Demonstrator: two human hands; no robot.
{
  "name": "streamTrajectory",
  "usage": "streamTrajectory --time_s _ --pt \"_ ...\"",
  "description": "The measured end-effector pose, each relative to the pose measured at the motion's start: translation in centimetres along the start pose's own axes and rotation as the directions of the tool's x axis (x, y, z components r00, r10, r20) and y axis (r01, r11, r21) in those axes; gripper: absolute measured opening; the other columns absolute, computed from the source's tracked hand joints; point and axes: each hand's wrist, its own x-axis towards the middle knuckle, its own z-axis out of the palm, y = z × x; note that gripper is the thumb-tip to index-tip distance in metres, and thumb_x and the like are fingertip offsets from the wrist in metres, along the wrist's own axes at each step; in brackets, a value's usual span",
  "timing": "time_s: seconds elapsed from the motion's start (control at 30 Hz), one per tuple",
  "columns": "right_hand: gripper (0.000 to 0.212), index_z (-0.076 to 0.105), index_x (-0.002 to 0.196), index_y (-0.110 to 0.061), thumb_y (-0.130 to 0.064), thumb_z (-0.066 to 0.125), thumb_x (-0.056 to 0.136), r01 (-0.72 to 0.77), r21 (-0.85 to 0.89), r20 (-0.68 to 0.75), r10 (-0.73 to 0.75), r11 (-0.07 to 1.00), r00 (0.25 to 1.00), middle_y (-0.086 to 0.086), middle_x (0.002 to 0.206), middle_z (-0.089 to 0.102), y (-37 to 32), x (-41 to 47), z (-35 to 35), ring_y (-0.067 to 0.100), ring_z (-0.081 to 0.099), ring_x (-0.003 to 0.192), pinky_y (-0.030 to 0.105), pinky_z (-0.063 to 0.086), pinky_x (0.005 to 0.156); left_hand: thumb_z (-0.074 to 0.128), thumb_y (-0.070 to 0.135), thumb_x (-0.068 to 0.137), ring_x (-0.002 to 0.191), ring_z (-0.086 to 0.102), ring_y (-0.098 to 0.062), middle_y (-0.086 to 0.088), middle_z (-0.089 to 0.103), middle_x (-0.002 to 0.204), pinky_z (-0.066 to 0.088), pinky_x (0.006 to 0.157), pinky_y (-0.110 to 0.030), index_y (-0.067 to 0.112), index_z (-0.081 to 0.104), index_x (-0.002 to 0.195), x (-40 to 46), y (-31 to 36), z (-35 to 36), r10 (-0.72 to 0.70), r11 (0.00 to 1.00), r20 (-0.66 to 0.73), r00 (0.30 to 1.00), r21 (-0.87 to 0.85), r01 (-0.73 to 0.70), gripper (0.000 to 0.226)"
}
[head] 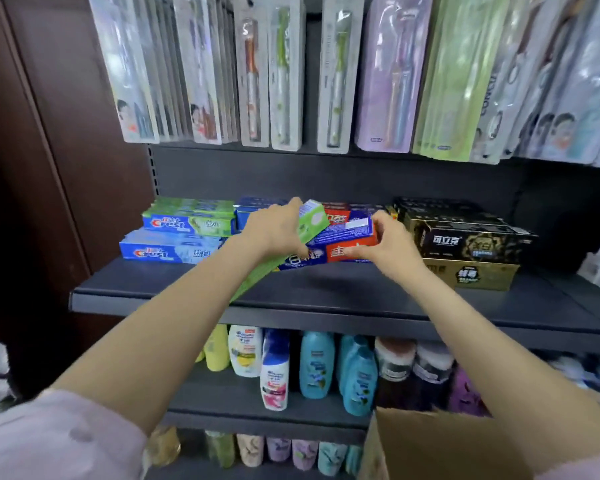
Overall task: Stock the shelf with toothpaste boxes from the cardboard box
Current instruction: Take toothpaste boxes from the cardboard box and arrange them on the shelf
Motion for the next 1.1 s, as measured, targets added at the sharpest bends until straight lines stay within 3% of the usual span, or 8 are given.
streamTrajectory --time_s 0.07,0.13,0.3,0.43,0.57,0.73,0.93,1.1 --pt "0.055 0.048 0.115 -0.015 -0.031 0.079 0.072 0.069 -0.372 0.004 -0.073 0.925 0.997 0.005 0.114 0.060 -0.2 0.0 0.6 0.021 0.056 0.108 0.035 0.046 0.089 0.075 0.039 0.068 0.093 0.058 -0.034 -0.013 0.061 0.102 0.036 0.065 -0.033 0.012 0.038 0.111 0.7 0.1 0.4 0.048 0.997 -0.021 0.999 0.064 -0.046 0.062" --pt "0.066 0.042 0.129 -0.015 -0.041 0.073 0.076 0.118 -0.655 0.005 -0.152 0.746 0.988 0.009 0.129 0.051 -0.4 0.2 0.8 0.025 0.046 0.122 0.036 0.038 0.102 0.075 0.039 0.068 0.092 0.059 -0.034 -0.013 0.061 0.103 0.036 0.064 -0.033 0.012 0.038 0.111 1.5 0.5 0.6 0.083 0.993 -0.025 0.996 0.081 -0.081 0.063" --pt "0.067 0.043 0.136 -0.014 -0.048 0.064 0.082 0.244 -0.834 0.124 -0.264 0.495 0.957 0.009 0.145 0.038 0.3 1.4 1.5 0.025 0.034 0.134 0.036 0.026 0.112 0.075 0.040 0.069 0.093 0.062 -0.033 -0.012 0.062 0.108 0.038 0.065 -0.034 0.012 0.037 0.122 3.3 1.1 1.6 0.115 0.985 -0.012 0.993 0.131 -0.113 0.070" --pt "0.055 0.045 0.133 -0.014 -0.042 0.060 0.087 0.223 -0.688 0.148 -0.167 0.691 0.975 0.007 0.127 0.056 0.8 2.6 2.5 0.025 0.050 0.118 0.034 0.037 0.100 0.075 0.038 0.070 0.095 0.061 -0.033 -0.012 0.062 0.108 0.037 0.066 -0.034 0.012 0.036 0.123 4.6 1.6 2.3 0.109 0.987 -0.025 0.994 0.120 -0.105 0.071" --pt "0.048 0.046 0.131 -0.015 -0.029 0.062 0.088 0.170 -0.678 0.108 -0.132 0.715 0.985 0.013 0.118 0.057 1.7 5.5 1.4 0.032 0.049 0.114 0.037 0.033 0.100 0.070 0.030 0.074 0.084 0.056 -0.032 -0.012 0.061 0.102 0.038 0.065 -0.035 0.010 0.035 0.118 6.1 1.0 2.1 0.001 0.997 -0.081 0.997 -0.073 -0.007 0.060" --pt "0.041 0.048 0.124 -0.004 -0.006 0.063 0.086 0.162 -0.680 0.152 -0.079 0.715 0.985 0.016 0.123 0.049 1.9 9.5 0.1 0.034 0.046 0.116 0.038 0.037 0.095 0.070 0.031 0.074 0.079 0.051 -0.029 -0.011 0.060 0.096 0.037 0.063 -0.035 0.009 0.036 0.112 7.5 -0.5 2.1 -0.047 0.995 -0.064 0.997 -0.092 0.041 0.056" --pt "0.046 0.048 0.131 -0.006 -0.010 0.063 0.087 0.126 -0.699 0.215 0.038 0.704 0.976 0.015 0.127 0.048 2.4 12.1 0.8 0.033 0.049 0.119 0.038 0.044 0.091 0.071 0.033 0.074 0.079 0.049 -0.025 -0.005 0.054 0.091 0.038 0.063 -0.035 0.010 0.037 0.116 9.1 -1.1 2.8 -0.063 0.996 0.039 0.997 -0.061 0.065 0.060" --pt "0.061 0.033 0.143 -0.019 -0.026 0.061 0.090 0.134 -0.699 0.254 0.069 0.702 0.965 0.008 0.143 0.038 4.3 11.8 3.9 0.029 0.034 0.134 0.043 0.038 0.105 0.071 0.032 0.076 0.095 0.058 -0.029 -0.010 0.061 0.106 0.040 0.068 -0.035 0.009 0.035 0.126 10.1 -1.6 4.5 -0.079 0.996 0.126 0.989 -0.023 0.082 0.066"
